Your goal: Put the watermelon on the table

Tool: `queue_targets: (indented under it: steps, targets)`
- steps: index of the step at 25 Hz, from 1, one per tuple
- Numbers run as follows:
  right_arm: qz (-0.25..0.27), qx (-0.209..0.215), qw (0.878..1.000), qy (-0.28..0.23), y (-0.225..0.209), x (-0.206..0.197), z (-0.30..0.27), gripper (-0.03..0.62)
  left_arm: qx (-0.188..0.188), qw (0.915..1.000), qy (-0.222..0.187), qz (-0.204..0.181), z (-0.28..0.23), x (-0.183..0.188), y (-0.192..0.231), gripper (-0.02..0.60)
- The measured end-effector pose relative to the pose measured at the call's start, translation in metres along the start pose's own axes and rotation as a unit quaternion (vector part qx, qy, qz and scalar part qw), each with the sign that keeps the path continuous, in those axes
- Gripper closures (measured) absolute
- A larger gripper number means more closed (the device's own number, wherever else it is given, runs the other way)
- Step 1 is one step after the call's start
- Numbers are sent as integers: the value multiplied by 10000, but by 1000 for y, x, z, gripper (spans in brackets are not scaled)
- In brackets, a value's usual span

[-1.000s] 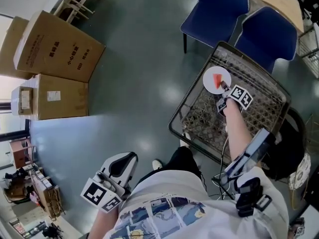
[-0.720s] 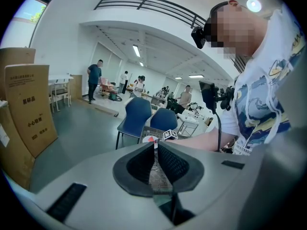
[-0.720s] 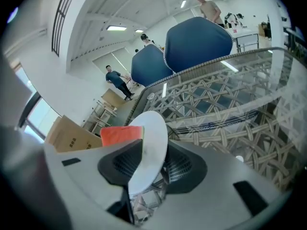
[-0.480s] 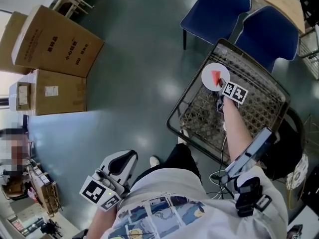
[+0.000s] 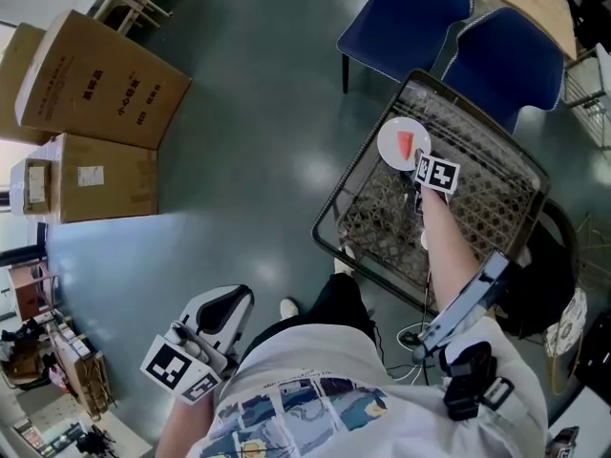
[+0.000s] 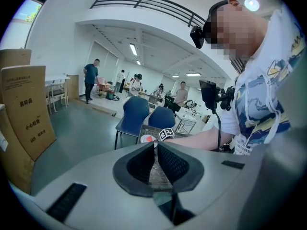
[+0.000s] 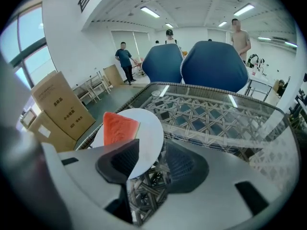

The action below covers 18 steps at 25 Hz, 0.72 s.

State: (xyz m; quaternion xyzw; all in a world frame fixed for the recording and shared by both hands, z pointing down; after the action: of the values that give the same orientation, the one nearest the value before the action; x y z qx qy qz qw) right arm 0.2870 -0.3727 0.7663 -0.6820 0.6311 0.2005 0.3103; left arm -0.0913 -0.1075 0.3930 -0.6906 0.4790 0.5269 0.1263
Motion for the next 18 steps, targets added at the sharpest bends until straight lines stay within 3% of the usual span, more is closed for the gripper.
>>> queue_targets:
  steps: [8, 12, 18]
  targets:
    - [331, 183, 9992, -101, 20, -19, 59, 438, -333, 9994, -111, -73, 22, -6, 5, 551]
    - [528, 491, 9974, -89, 50, -41, 110, 558, -655, 9975, -195, -200, 41, -17, 0, 551]
    - [740, 1050, 9912, -315, 125, -75, 212, 583, -1270, 9903, -558, 2, 94, -41, 1, 551]
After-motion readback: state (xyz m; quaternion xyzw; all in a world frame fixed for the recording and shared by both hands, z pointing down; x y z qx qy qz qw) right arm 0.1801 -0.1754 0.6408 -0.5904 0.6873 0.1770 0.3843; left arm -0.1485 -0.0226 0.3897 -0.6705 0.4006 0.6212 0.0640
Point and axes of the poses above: the fingertips, and each gripper's own axes: z backward along the fingers, y to its left, x out of its top, the point moved 3 cm from there along z, backward along the fingers, and after that the axes turned 8 degrees about -y, right-handed, at the moved point
